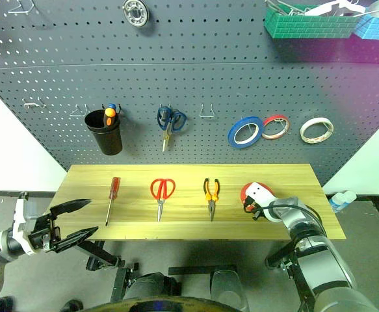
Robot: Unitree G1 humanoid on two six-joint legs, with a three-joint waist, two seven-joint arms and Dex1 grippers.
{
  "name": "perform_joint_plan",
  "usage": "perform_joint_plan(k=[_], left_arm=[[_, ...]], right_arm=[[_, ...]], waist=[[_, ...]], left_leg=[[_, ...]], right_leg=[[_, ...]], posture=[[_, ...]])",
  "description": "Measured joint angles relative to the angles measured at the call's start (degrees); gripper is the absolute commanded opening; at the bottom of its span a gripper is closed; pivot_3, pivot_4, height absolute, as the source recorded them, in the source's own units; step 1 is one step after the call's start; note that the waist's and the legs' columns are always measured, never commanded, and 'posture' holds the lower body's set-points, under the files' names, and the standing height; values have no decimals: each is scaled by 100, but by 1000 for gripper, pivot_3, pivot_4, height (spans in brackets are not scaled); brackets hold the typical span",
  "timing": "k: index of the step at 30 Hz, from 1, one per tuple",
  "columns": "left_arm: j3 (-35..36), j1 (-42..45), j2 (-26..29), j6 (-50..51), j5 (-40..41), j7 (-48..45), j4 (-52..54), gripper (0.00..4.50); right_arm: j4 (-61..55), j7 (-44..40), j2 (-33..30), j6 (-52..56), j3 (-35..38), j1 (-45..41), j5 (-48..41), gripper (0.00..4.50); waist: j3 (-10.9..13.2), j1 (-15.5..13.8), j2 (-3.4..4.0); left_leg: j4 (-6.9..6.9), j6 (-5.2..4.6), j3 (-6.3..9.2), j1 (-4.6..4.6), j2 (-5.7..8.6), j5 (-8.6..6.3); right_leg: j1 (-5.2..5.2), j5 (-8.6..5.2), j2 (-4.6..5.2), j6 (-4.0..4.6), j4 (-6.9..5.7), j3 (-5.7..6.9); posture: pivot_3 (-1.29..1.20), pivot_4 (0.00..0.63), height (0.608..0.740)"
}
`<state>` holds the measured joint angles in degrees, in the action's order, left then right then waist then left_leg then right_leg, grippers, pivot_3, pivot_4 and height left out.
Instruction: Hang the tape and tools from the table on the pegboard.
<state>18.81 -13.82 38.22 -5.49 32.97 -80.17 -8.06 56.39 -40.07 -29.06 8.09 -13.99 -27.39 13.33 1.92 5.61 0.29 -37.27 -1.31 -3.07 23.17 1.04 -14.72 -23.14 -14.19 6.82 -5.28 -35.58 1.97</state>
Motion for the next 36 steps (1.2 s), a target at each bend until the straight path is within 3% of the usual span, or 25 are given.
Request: perform_joint_plan(k=[6, 18, 21, 27, 36], left_arm=[[0, -16, 0, 3, 1, 21, 20, 4500], [0, -102, 0, 2, 3, 18, 42, 4500], [0, -104, 0, 2, 3, 19, 64, 4500], [0, -113, -1, 1, 4, 21, 151, 4500], [0, -125, -3, 0, 5, 21, 166, 4500]], right_arm=[[1, -80, -4, -4, -34, 2, 60, 3355], [-13, -181, 4, 325, -23, -49, 8, 3355], [35, -158, 4, 346, -43, -99, 66, 2762], [142, -54, -2, 281, -130, -171, 182, 770], [177, -102, -2, 220, -120, -188, 186, 656]], waist=[[1, 0, 2], [1, 0, 2], [1, 0, 2], [0, -1, 0], [0, 0, 0]], left_leg=[[1, 0, 0, 0, 0, 0], [0, 0, 0, 0, 0, 0], [1, 0, 1, 0, 0, 0], [0, 0, 0, 0, 0, 0], [0, 0, 1, -1, 0, 0]], right_leg=[[-2, 0, -1, 0, 0, 0], [-2, 0, 0, 0, -2, 0], [-2, 0, -1, 0, -1, 0], [-1, 0, 0, 0, 0, 0], [-1, 0, -1, 0, -1, 0]], posture=[[-110, 0, 740], [-110, 0, 740], [-110, 0, 740], [-104, 0, 740], [-108, 0, 740]])
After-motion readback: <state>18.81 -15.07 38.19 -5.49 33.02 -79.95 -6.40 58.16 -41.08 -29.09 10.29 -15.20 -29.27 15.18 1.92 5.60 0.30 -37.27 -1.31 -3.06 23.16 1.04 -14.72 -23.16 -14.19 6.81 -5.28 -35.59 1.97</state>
